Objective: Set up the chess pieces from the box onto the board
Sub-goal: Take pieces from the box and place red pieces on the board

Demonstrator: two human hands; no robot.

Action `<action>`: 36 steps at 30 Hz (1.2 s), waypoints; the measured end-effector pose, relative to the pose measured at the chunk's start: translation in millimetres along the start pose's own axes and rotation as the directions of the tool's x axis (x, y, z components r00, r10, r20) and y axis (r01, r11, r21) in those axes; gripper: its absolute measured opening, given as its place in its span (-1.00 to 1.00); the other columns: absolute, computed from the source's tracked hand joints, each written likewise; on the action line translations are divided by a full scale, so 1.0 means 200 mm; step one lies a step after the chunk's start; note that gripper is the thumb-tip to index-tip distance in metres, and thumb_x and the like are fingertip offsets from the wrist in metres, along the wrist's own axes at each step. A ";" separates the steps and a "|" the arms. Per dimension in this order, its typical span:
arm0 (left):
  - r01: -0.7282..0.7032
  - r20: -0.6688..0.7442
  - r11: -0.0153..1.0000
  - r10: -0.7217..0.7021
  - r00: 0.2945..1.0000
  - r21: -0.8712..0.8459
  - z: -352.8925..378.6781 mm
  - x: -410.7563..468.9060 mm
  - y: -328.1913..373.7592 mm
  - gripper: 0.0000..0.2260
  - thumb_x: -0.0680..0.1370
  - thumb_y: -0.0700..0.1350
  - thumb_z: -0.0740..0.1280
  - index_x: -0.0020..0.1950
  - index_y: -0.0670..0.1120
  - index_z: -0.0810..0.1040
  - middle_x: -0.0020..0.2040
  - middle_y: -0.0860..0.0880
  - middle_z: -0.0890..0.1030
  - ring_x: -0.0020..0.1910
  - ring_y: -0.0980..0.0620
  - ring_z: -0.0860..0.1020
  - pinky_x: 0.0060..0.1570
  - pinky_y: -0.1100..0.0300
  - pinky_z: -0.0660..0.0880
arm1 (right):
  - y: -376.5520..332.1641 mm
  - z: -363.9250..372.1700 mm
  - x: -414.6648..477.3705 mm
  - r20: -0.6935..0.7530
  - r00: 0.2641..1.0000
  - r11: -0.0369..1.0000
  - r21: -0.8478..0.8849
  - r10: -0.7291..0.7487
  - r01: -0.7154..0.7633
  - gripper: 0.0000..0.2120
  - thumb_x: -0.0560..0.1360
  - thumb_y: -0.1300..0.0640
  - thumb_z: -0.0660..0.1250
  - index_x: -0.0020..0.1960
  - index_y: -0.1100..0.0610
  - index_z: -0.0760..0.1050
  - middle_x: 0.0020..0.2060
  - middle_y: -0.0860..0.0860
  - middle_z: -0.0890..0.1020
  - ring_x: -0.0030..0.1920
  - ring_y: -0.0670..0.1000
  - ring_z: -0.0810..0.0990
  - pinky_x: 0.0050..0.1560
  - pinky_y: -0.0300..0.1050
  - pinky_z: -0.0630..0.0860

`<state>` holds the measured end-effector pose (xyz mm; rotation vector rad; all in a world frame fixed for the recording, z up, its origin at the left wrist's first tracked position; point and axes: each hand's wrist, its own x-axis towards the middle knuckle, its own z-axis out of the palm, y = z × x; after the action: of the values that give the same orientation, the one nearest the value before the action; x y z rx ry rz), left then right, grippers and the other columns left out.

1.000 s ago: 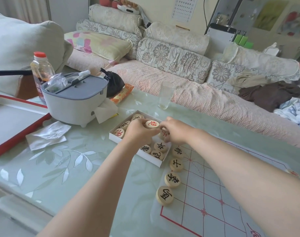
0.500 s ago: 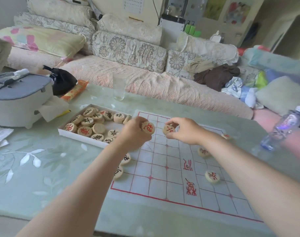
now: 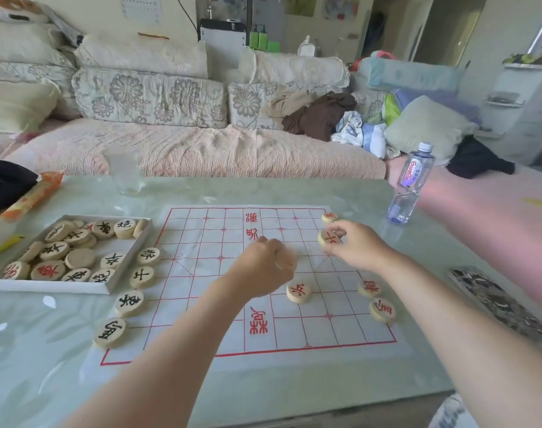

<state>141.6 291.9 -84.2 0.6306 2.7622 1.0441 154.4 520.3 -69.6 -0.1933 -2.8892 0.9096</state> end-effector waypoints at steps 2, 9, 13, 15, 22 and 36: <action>-0.012 0.020 1.000 0.012 1.000 0.001 0.05 0.07 0.08 -0.65 0.43 -0.09 0.42 0.21 0.02 0.49 0.09 0.02 0.43 0.01 0.01 0.49 -0.22 0.29 0.44 | 0.13 -0.07 0.02 -0.063 0.996 0.998 0.013 0.060 -0.059 -0.58 0.44 0.00 0.50 0.27 -0.01 0.53 0.16 -0.03 0.60 0.12 -0.04 0.55 0.06 -0.21 0.37; 0.035 0.119 0.999 -0.034 0.992 -0.004 0.26 0.26 0.18 -0.59 0.40 -0.16 0.43 0.21 0.08 0.47 0.05 0.02 0.53 -0.01 0.00 0.53 -0.10 0.16 0.59 | 0.47 -0.15 0.10 -0.074 0.978 0.980 0.023 0.198 -0.196 -0.54 0.41 -0.11 0.50 0.25 0.03 0.55 0.17 -0.02 0.64 0.13 -0.01 0.60 0.07 -0.17 0.46; 0.054 0.099 0.997 -0.048 0.994 -0.054 0.29 0.33 0.16 -0.58 0.42 -0.14 0.47 0.22 0.11 0.44 0.02 0.06 0.51 -0.04 0.05 0.52 -0.05 0.16 0.58 | 0.50 -0.08 0.15 -0.060 0.986 0.987 0.006 0.158 -0.158 -0.60 0.42 -0.03 0.49 0.23 0.03 0.56 0.14 0.00 0.61 0.12 0.04 0.59 0.14 -0.12 0.49; 0.055 0.085 0.994 -0.047 0.995 -0.092 0.29 0.34 0.15 -0.57 0.42 -0.12 0.48 0.22 0.10 0.44 0.02 0.09 0.51 -0.08 0.12 0.51 -0.15 0.28 0.52 | 0.50 -0.04 0.17 -0.019 0.990 0.990 -0.013 0.141 -0.142 -0.66 0.41 -0.01 0.48 0.17 -0.04 0.57 0.15 -0.01 0.58 0.13 0.04 0.58 0.19 -0.08 0.50; 0.055 0.077 0.986 -0.043 0.996 -0.155 0.30 0.34 0.12 -0.56 0.39 -0.12 0.52 0.20 0.09 0.46 0.02 0.09 0.56 -0.05 0.14 0.54 -0.12 0.30 0.52 | 0.43 -0.08 0.21 0.217 0.965 0.989 -0.057 0.149 -0.140 -0.66 0.28 0.02 0.57 0.00 -0.11 0.56 -0.06 -0.12 0.62 -0.04 -0.06 0.61 -0.03 -0.16 0.53; 0.079 0.047 0.962 -0.069 0.996 -0.262 0.22 0.30 0.19 -0.62 0.40 -0.08 0.52 0.14 0.12 0.47 -0.09 0.05 0.61 -0.14 0.02 0.61 -0.14 0.07 0.61 | 0.13 -0.12 0.09 0.220 0.975 0.981 0.192 -0.017 -0.026 -0.64 0.53 0.06 0.39 0.32 -0.03 0.51 0.05 -0.09 0.61 -0.16 -0.10 0.62 -0.12 -0.22 0.44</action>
<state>111.2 369.4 -90.0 0.4989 2.5301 1.3368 141.9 556.9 -64.2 -0.0867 -2.9710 1.2821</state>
